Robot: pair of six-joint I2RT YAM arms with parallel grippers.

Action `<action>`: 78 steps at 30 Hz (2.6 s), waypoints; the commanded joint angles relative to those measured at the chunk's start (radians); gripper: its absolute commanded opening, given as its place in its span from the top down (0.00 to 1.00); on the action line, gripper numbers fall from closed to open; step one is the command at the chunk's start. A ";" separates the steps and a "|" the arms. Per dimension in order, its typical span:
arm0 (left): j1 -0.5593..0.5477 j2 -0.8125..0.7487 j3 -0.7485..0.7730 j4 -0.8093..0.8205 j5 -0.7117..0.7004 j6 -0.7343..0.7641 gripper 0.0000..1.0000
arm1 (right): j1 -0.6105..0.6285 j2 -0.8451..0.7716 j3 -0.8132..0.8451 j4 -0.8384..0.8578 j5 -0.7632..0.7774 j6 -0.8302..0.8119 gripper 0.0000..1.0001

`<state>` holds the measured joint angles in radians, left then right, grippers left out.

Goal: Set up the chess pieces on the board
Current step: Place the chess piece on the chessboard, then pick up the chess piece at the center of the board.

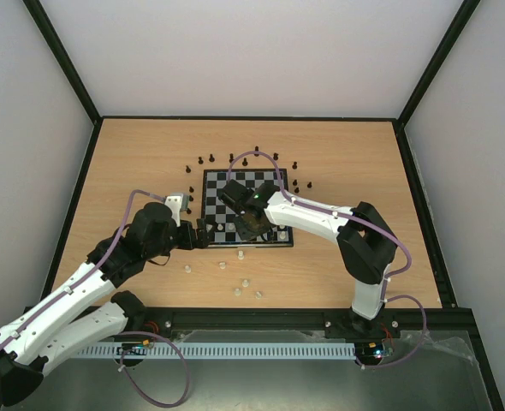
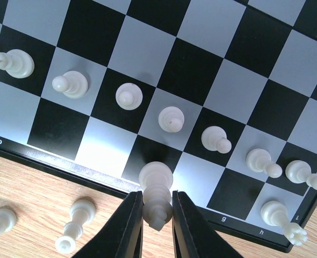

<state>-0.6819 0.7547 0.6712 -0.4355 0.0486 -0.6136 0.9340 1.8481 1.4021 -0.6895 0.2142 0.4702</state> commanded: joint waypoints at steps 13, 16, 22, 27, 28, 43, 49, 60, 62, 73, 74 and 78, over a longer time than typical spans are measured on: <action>0.004 0.000 -0.003 0.005 0.005 -0.002 0.01 | -0.017 0.038 -0.029 0.005 -0.025 -0.018 0.83; 0.004 0.002 -0.003 0.007 0.005 -0.001 0.01 | -0.017 0.038 -0.032 0.004 -0.026 -0.019 0.83; 0.004 0.008 -0.005 0.010 0.007 0.000 0.01 | -0.016 0.032 -0.034 0.003 -0.031 -0.019 0.82; 0.004 0.011 -0.005 0.012 0.008 0.000 0.01 | -0.016 0.008 -0.039 0.014 -0.049 -0.025 0.77; 0.004 0.011 -0.005 0.012 0.008 0.000 0.01 | -0.017 -0.002 -0.042 0.020 -0.055 -0.027 0.75; 0.004 0.011 -0.007 0.013 0.007 -0.010 0.01 | -0.010 -0.186 -0.101 0.029 -0.059 -0.005 0.61; 0.004 0.009 -0.003 0.011 0.008 -0.008 0.01 | 0.031 -0.337 -0.235 0.024 -0.043 0.052 0.52; 0.004 0.022 -0.001 0.017 0.006 -0.006 0.01 | 0.217 -0.567 -0.475 0.073 -0.109 0.150 0.44; 0.004 0.024 0.001 0.016 0.004 -0.005 0.01 | 0.264 -0.567 -0.489 0.075 -0.097 0.159 0.44; 0.004 0.032 0.003 0.014 -0.002 -0.009 0.01 | 0.405 -0.414 -0.496 0.128 -0.093 0.202 0.53; 0.004 0.032 0.002 0.012 -0.003 -0.008 0.01 | 0.406 -0.402 -0.495 0.127 -0.090 0.204 0.54; 0.004 0.032 0.003 0.011 -0.004 -0.008 0.01 | 0.410 -0.368 -0.497 0.132 -0.088 0.210 0.59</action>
<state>-0.6819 0.7872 0.6712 -0.4332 0.0479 -0.6147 1.3327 1.4559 0.9047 -0.5461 0.1162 0.6609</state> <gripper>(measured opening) 0.991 0.424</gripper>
